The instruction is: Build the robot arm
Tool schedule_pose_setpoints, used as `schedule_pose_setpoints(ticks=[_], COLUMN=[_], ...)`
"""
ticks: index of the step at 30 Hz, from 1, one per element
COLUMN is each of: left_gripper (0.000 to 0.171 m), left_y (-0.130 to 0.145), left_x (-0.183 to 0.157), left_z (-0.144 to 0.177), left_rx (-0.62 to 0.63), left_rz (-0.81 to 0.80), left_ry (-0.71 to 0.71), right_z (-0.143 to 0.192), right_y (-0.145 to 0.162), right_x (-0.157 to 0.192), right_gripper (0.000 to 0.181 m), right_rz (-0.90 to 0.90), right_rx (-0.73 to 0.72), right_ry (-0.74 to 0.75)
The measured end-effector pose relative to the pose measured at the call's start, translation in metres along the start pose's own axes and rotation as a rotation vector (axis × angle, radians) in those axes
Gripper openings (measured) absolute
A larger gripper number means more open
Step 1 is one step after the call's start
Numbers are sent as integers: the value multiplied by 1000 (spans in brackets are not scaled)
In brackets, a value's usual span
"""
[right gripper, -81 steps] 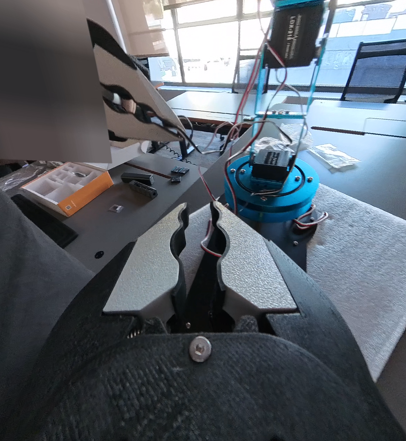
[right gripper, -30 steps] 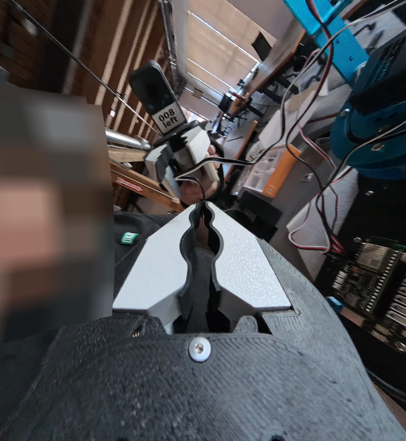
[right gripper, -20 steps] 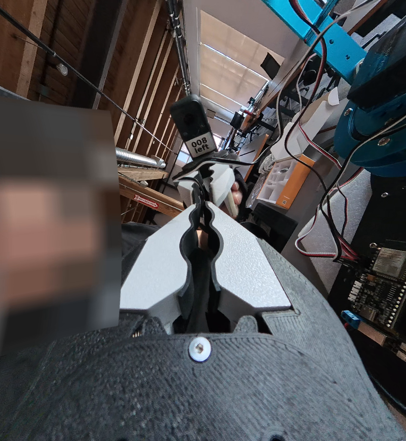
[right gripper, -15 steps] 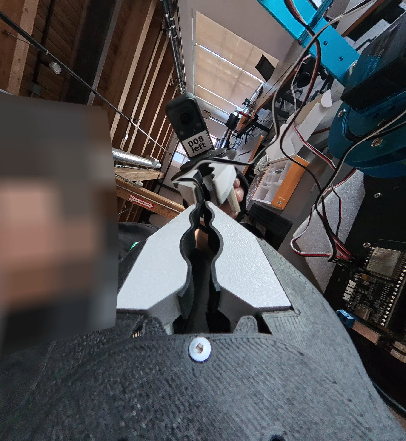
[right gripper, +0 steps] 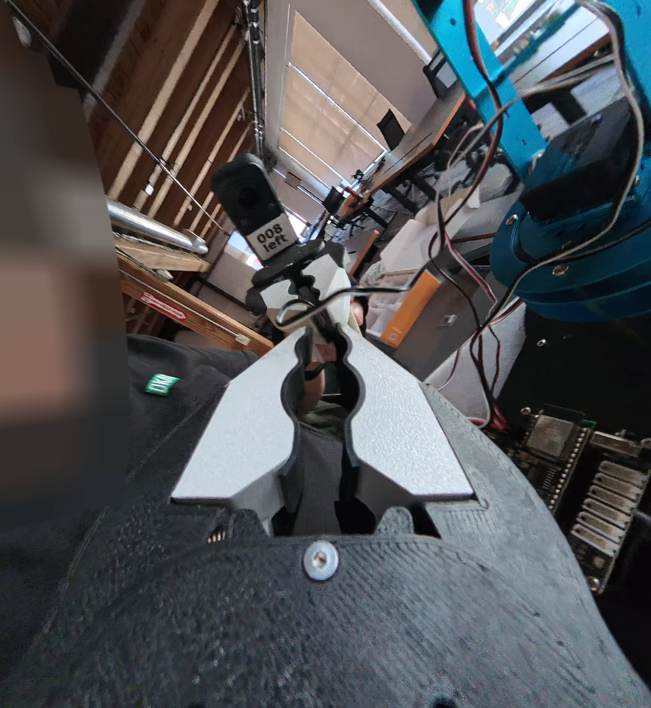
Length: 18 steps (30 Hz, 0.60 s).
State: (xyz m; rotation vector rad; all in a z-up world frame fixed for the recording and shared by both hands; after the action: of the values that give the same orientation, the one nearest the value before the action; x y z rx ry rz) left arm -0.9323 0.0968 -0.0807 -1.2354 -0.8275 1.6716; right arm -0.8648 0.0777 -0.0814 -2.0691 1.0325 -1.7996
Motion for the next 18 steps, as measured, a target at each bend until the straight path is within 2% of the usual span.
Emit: schedule_pose_setpoints(ticks=[2,8,12,15,18], left_gripper=[0,0,0,0,0], left_y=[4,7,9,11,14], left_x=[1,3,-2,-5,-4], left_z=[1,6,6,4,3], left_rx=[22,50,64,74,90], left_rz=[-114,-370,-470,-486,-493], left_ry=[-75,-292,-368,-393,-405], right_z=[-2,-8,-10,-14,-16], right_y=[0,4,6,8,14], right_x=[3,6,4,5,4], right_gripper=[16,24,27,25,15], right_rz=[104,339,380,387,347], right_rx=[48,161,105,6,-41], right_ry=[46,329,473,512,503])
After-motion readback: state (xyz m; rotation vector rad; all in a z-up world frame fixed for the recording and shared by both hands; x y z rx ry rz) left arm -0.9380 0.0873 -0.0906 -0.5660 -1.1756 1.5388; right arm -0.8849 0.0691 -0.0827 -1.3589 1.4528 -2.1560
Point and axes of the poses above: each gripper's, where its closed fingertips meet, z back along the fingers, y out of its underside, x = y × z across the jaws, the point moved 4 cm from there along z, back along the fingers, and after that the axes turned 15 degrees about -y, right-handed, at the moved point
